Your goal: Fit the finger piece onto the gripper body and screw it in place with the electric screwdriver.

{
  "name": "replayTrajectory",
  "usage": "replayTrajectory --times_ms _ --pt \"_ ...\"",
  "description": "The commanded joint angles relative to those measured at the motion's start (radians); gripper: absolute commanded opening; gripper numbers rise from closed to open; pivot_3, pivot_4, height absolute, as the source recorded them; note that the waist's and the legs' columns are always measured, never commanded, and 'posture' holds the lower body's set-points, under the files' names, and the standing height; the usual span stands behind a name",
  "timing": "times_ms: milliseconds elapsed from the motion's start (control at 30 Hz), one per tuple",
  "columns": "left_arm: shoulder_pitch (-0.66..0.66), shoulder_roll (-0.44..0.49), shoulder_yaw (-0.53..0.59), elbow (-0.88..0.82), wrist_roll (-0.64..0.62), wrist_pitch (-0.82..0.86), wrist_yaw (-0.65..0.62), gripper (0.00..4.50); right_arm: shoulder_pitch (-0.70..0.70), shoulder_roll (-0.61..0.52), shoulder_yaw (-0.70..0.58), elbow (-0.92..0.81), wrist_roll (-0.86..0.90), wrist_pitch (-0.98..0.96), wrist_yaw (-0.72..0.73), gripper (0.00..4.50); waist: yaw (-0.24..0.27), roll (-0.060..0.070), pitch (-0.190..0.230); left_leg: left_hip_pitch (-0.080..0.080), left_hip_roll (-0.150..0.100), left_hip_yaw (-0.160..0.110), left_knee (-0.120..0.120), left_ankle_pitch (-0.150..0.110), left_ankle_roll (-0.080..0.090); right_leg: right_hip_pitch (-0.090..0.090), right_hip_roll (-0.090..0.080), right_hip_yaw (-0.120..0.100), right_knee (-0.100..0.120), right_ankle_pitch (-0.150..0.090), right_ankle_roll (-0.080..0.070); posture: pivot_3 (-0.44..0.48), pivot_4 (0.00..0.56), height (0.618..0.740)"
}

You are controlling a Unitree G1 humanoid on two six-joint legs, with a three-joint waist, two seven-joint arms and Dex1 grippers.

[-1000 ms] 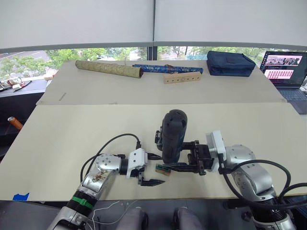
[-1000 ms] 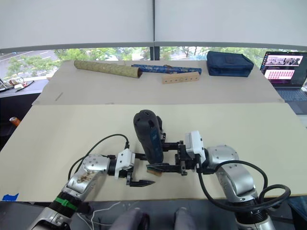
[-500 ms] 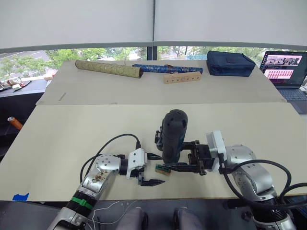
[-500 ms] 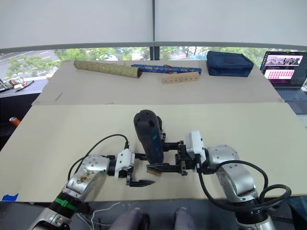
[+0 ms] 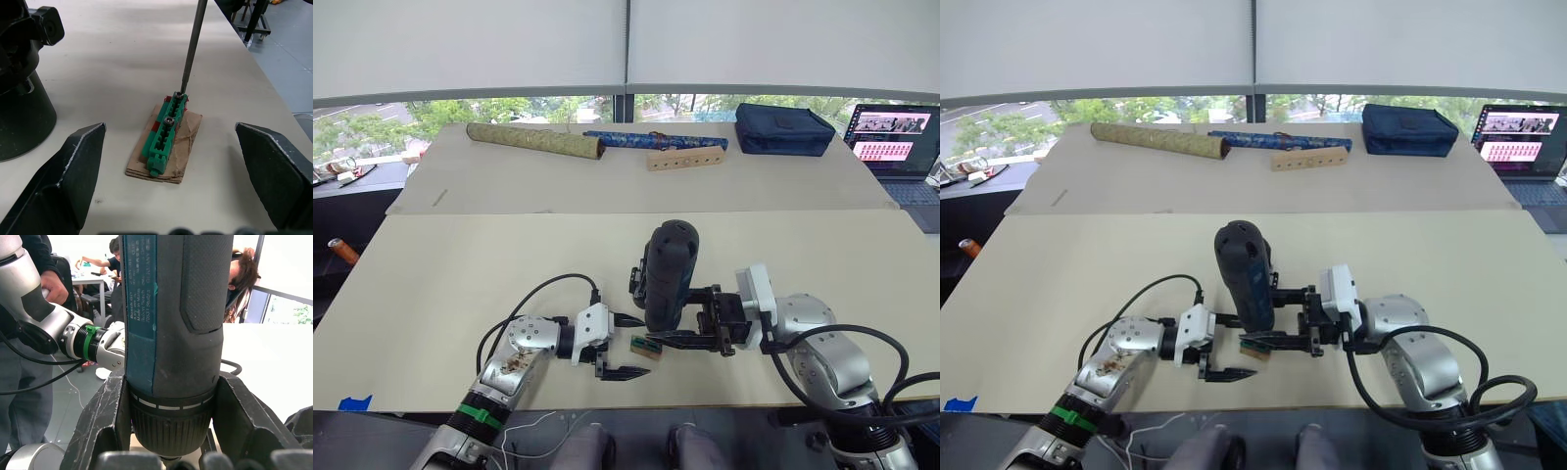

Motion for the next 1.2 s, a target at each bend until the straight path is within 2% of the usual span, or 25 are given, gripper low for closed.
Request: replayTrajectory --times_ms 33,1200 --pt "0.026 0.005 -0.023 0.017 0.016 0.021 0.003 4.50 -0.021 -0.007 -0.031 -0.018 0.013 -0.039 -0.001 1.90 0.000 0.000 0.000 0.000 0.000 0.000 0.000 0.000 0.000 0.000 0.000 0.000 0.000 0.000 0.000 0.000 0.150 0.740" --pt "0.024 0.005 -0.023 0.013 0.014 0.026 0.007 4.50 0.013 0.004 -0.007 0.030 -0.022 -0.086 0.000 1.90 0.000 0.000 0.000 0.000 0.000 0.000 -0.001 0.000 0.000 0.000 0.000 0.000 -0.002 0.000 0.000 0.000 0.150 0.740"
